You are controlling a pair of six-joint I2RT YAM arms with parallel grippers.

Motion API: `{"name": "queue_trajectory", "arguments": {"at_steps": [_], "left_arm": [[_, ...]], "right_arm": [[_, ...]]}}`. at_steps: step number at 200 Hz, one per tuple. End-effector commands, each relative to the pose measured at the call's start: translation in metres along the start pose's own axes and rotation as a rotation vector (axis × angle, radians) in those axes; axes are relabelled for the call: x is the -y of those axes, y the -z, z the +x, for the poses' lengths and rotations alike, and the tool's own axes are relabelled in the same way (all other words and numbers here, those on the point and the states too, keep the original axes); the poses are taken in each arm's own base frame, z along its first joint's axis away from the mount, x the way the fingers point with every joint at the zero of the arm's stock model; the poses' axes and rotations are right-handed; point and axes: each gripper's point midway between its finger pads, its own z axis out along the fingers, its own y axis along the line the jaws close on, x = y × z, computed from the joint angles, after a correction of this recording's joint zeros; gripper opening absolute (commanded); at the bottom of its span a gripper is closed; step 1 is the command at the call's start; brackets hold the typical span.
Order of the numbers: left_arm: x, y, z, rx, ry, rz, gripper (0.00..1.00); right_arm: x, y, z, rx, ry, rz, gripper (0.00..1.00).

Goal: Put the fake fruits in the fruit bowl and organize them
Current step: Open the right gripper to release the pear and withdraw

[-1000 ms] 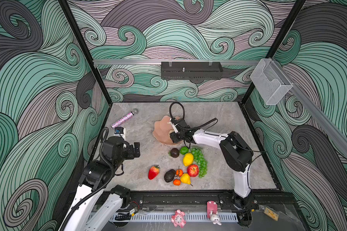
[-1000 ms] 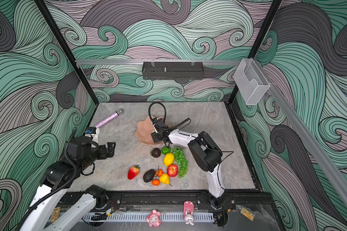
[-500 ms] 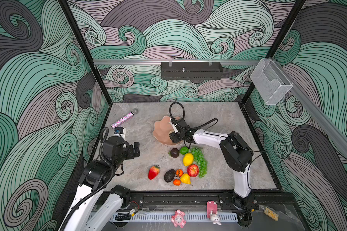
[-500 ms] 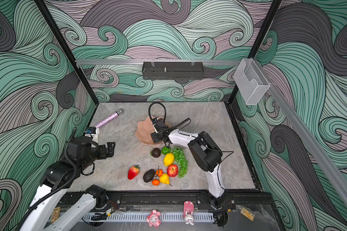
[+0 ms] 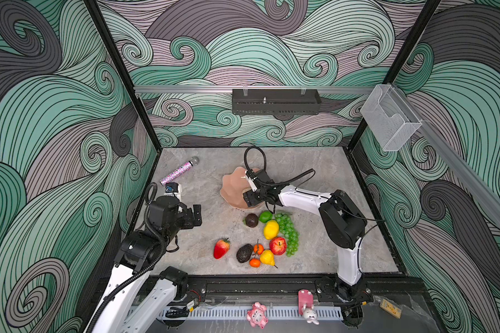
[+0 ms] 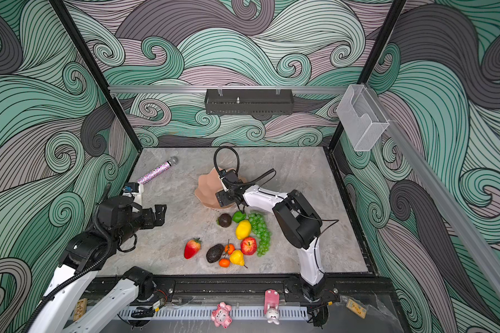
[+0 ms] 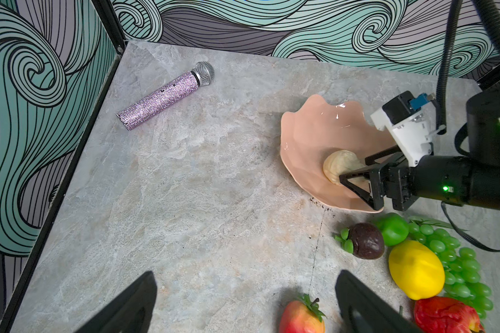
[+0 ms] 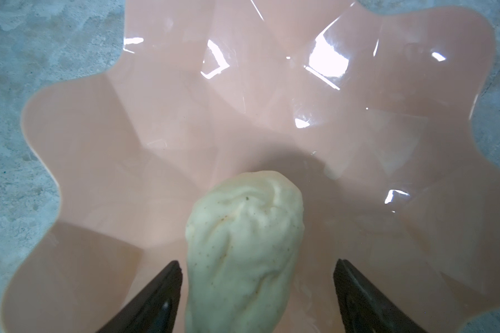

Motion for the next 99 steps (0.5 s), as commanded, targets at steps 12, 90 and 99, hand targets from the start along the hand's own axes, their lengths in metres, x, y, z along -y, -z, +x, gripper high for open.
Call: {"name": "queue_trajectory", "arguments": {"at_steps": [12,90,99], "left_arm": [[-0.004,-0.003,-0.001,0.0,-0.007,-0.023,0.99],[-0.003,-0.012,0.003,-0.032,0.001,-0.021,0.99],[-0.002,-0.013,0.003,-0.039,0.0,-0.016,0.99]], "right_arm": [[-0.006,0.026,-0.022,0.066,0.003,-0.034,0.89],[-0.003,0.106,-0.024,0.102,-0.059,-0.035,0.9],[-0.002,0.118,-0.015,0.091,-0.077,-0.037,0.9]]}}
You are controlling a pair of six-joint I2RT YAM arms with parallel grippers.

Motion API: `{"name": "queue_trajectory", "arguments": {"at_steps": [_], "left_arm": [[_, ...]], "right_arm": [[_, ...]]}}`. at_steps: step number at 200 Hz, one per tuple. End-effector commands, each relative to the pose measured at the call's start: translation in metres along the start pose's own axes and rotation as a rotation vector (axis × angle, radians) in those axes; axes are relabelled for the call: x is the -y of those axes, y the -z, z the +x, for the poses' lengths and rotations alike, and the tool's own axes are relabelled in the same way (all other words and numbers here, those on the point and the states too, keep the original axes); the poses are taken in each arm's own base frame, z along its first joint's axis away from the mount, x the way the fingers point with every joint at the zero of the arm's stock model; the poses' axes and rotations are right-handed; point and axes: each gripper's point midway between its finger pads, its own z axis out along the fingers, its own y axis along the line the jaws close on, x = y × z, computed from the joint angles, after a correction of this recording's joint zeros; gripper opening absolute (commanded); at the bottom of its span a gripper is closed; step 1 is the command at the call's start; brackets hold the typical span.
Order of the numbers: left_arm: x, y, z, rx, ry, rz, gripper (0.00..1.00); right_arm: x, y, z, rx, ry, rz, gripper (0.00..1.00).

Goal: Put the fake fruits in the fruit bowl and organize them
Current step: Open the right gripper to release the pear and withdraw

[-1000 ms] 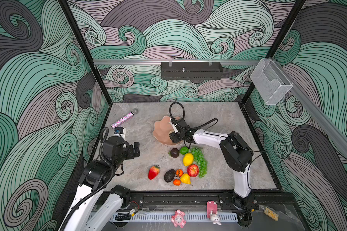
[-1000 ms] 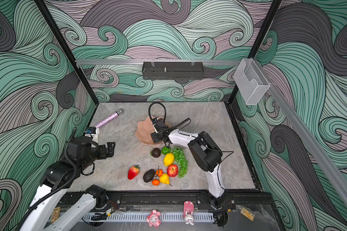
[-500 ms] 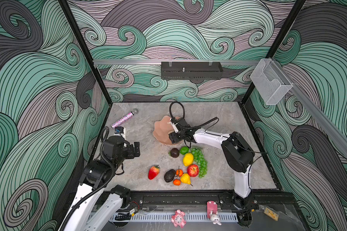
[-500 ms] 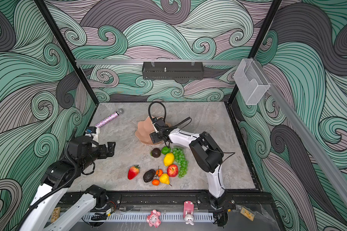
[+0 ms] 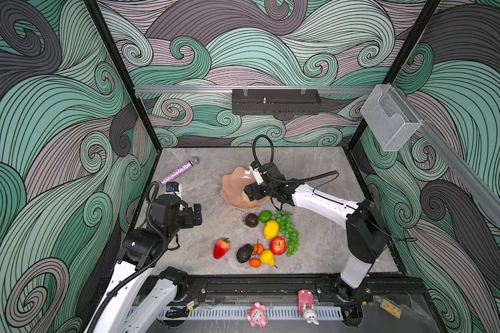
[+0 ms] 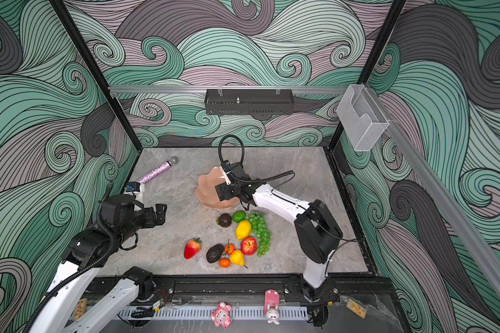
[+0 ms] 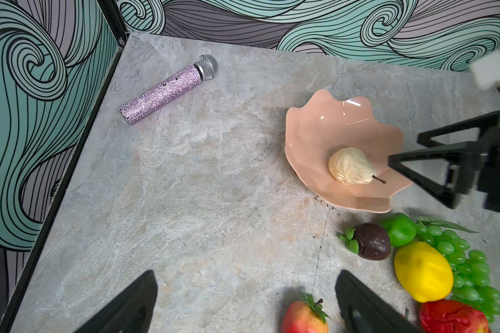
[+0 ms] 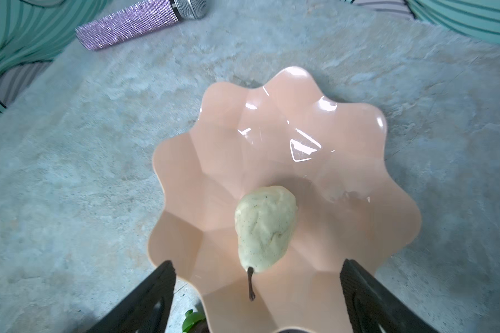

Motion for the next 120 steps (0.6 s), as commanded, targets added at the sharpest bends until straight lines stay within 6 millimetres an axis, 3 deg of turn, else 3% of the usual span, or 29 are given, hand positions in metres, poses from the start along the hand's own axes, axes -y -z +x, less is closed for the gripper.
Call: {"name": "queue_trajectory", "arguments": {"at_steps": [1,61,120], "left_arm": [[0.002,-0.005,0.0,-0.011,-0.006,0.006,0.99],[0.017,-0.025,0.012,-0.119,-0.024,0.058,0.98],[0.064,-0.041,0.033,-0.296,-0.058,0.216,0.95]], "right_arm": [[0.003,0.034,0.018,-0.046,-0.055,0.004,0.9],[0.008,0.113,0.111,-0.167,-0.232,-0.009,0.88],[0.031,0.153,0.178,-0.117,-0.38,0.06,0.87]]}}
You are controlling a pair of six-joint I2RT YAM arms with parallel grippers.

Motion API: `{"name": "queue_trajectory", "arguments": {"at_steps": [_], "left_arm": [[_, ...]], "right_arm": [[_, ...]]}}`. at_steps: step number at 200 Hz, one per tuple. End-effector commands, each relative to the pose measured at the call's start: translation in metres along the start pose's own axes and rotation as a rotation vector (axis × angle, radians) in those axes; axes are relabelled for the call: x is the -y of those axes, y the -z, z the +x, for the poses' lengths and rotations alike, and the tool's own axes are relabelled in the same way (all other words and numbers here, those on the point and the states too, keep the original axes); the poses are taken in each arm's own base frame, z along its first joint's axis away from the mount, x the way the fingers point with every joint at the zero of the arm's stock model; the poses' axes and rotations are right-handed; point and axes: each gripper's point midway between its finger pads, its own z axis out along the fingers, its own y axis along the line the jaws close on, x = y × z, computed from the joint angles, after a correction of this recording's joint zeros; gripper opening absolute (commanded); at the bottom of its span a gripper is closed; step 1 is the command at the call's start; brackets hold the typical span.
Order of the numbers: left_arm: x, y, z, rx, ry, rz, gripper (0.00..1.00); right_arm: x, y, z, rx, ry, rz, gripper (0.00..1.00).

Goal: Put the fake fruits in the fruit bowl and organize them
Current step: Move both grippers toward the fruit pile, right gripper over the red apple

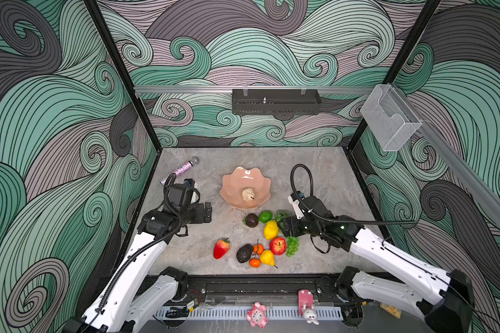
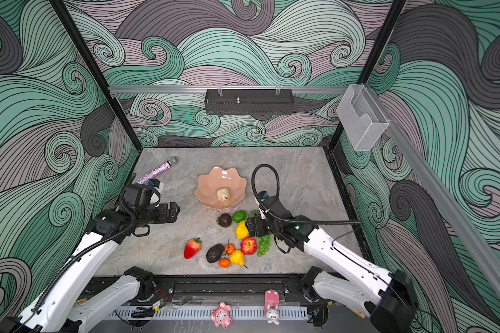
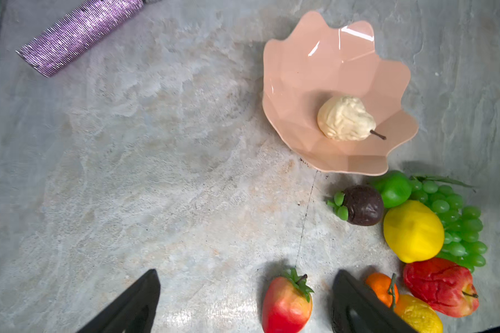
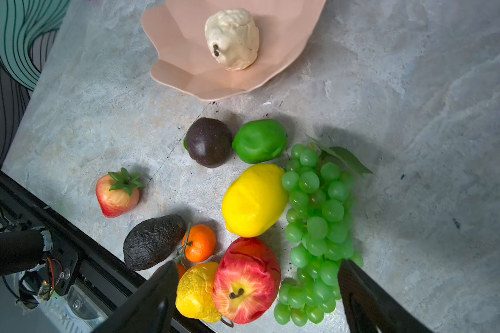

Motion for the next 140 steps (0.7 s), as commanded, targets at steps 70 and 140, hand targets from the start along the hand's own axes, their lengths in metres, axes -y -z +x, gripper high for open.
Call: {"name": "queue_trajectory", "arguments": {"at_steps": [70,140], "left_arm": [[0.102,-0.024,0.031,-0.217,-0.116,0.171,0.95],[0.107,-0.041,0.036,-0.228,-0.021,0.165,0.94]], "right_arm": [[0.029,0.008,0.059,0.008,-0.246,-0.017,0.85],[-0.016,-0.024,0.081,-0.052,-0.123,-0.129,0.83]]}}
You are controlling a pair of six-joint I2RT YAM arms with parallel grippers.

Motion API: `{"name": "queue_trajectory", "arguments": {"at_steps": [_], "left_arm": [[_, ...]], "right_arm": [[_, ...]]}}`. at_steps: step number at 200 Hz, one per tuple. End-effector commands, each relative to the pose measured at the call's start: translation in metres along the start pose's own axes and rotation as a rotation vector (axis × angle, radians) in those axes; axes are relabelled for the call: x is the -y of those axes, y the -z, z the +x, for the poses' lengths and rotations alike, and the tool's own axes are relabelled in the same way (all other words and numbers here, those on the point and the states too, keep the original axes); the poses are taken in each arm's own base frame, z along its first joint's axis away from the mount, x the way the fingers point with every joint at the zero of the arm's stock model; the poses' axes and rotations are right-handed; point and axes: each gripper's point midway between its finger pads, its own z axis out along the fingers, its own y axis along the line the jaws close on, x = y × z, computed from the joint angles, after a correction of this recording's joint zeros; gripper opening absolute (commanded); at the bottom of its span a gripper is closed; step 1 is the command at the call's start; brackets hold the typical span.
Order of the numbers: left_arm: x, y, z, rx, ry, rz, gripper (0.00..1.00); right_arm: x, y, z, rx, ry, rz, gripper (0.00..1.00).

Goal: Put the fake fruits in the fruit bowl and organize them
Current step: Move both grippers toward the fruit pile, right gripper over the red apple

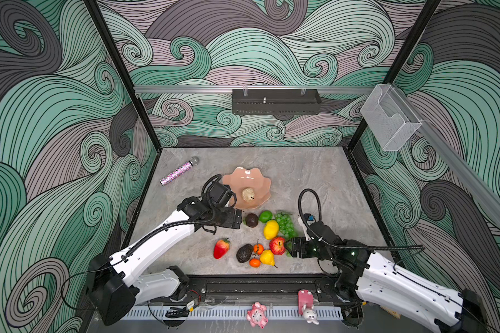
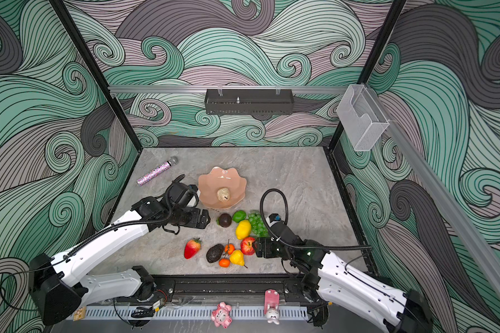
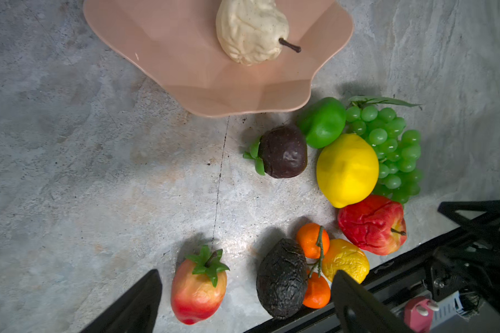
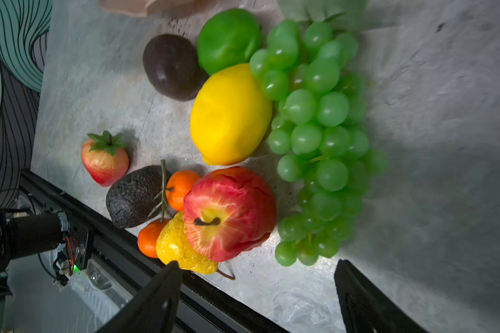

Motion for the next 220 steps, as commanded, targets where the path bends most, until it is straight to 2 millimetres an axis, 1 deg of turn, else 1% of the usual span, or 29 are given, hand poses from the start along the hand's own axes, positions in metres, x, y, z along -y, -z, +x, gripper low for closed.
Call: {"name": "queue_trajectory", "arguments": {"at_steps": [1,11,13,18,33,42,54,67,88,140,162,194,220], "left_arm": [[0.003,-0.003,-0.002,0.008,0.049,0.008,0.94],[0.002,-0.005,0.0,0.003,0.052,0.005,0.94],[0.001,-0.006,0.0,0.003,0.052,0.004,0.94],[0.001,-0.007,0.001,0.002,0.054,0.003,0.94],[0.0,-0.01,0.003,0.0,0.055,0.002,0.94],[-0.001,-0.011,0.003,0.0,0.052,-0.001,0.94],[-0.003,-0.013,0.004,0.0,0.051,-0.014,0.94],[-0.005,-0.013,0.004,0.0,0.047,-0.025,0.94],[-0.006,-0.014,0.004,0.003,0.039,-0.03,0.94],[-0.009,-0.015,0.007,0.0,0.028,-0.039,0.94],[-0.011,-0.016,0.008,0.003,0.027,-0.041,0.94],[-0.012,-0.018,0.01,-0.001,0.026,-0.045,0.94],[-0.012,-0.017,0.01,0.0,0.026,-0.044,0.94]], "right_arm": [[-0.018,-0.008,-0.004,0.031,0.037,-0.042,0.83],[-0.017,-0.011,-0.001,0.025,0.067,-0.033,0.81],[-0.021,-0.011,-0.004,0.039,0.072,-0.046,0.81],[-0.023,-0.012,-0.005,0.051,0.083,-0.055,0.79],[-0.028,-0.017,-0.002,0.072,0.118,-0.085,0.76],[-0.028,-0.02,0.0,0.08,0.131,-0.09,0.75],[-0.024,-0.024,0.002,0.085,0.136,-0.064,0.75],[-0.02,-0.028,0.002,0.08,0.149,-0.033,0.75],[-0.02,-0.032,0.0,0.077,0.162,-0.009,0.75],[-0.017,-0.048,0.003,0.039,0.169,0.042,0.75],[-0.019,-0.05,-0.001,0.042,0.18,0.054,0.74],[-0.02,-0.051,-0.009,0.054,0.201,0.085,0.77],[-0.018,-0.053,-0.011,0.046,0.207,0.117,0.78]]}}
